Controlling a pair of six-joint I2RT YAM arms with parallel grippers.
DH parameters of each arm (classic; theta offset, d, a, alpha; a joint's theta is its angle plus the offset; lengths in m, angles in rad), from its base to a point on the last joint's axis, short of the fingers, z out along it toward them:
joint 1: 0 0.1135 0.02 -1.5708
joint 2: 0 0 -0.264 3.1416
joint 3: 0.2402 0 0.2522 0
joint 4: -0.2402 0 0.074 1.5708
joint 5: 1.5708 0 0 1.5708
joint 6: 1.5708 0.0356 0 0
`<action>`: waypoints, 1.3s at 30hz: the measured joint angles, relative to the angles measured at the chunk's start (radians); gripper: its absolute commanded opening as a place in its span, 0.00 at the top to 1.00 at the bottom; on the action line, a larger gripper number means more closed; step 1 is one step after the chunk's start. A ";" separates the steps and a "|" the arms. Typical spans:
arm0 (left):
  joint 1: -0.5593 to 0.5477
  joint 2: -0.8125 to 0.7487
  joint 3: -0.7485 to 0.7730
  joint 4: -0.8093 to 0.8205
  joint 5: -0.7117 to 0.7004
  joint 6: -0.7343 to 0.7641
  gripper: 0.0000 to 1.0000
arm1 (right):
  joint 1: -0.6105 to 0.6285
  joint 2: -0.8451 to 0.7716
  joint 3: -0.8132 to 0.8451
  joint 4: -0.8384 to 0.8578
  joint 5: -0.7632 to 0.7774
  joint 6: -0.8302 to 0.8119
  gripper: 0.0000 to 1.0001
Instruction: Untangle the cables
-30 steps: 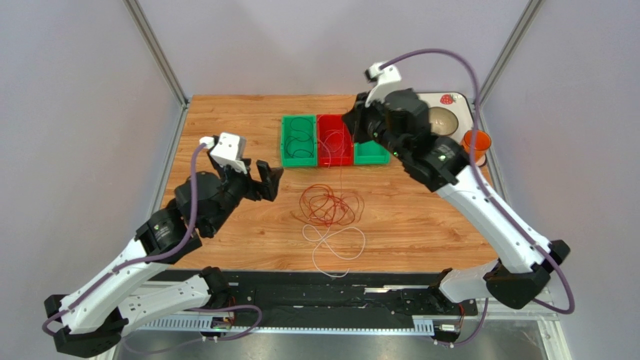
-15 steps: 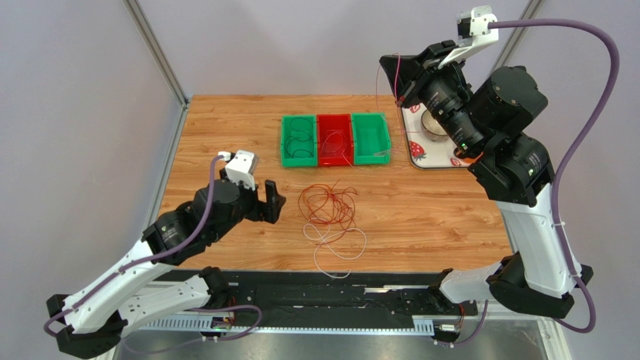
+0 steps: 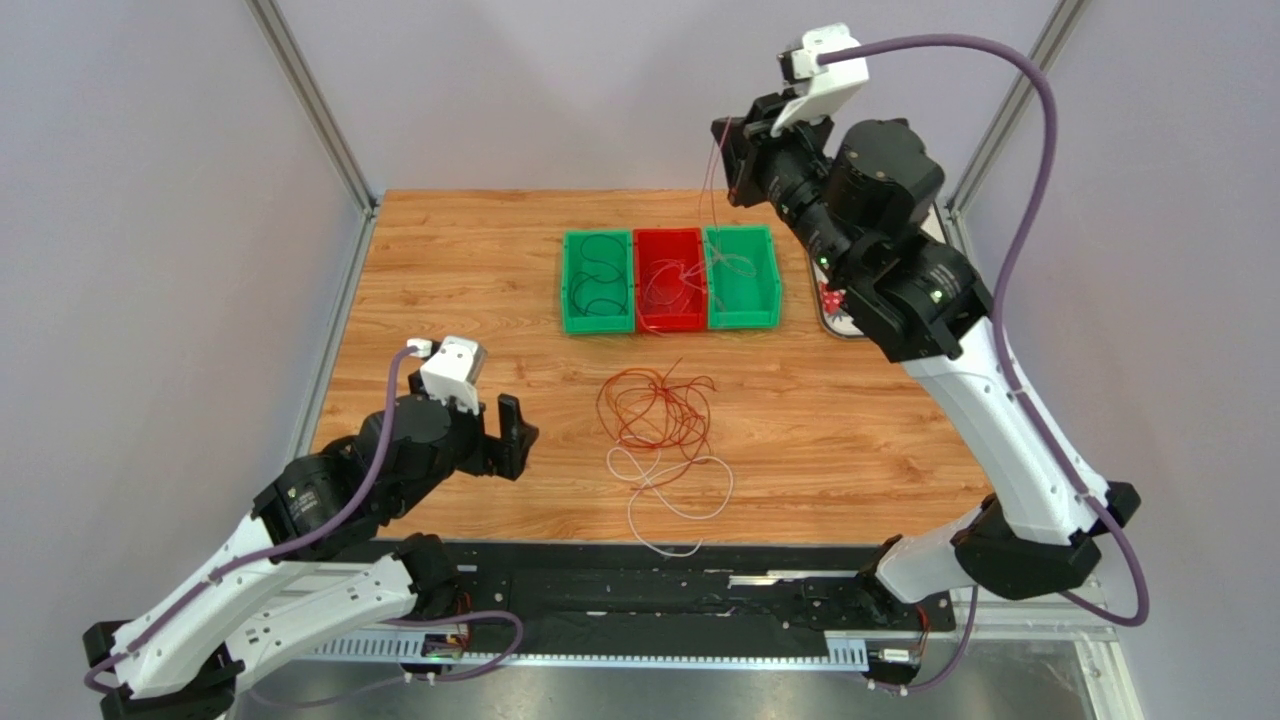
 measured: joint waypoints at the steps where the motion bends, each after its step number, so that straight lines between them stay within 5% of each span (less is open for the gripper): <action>1: 0.000 0.000 -0.001 0.000 -0.003 0.000 0.08 | -0.003 0.015 -0.002 0.010 0.001 -0.008 1.00; 19: 0.000 0.013 -0.011 0.007 -0.003 0.015 0.09 | -0.112 0.431 0.186 0.122 0.014 -0.059 1.00; 39: 0.019 0.027 -0.014 0.018 0.016 0.019 0.09 | -0.248 0.558 0.344 0.241 -0.012 -0.033 1.00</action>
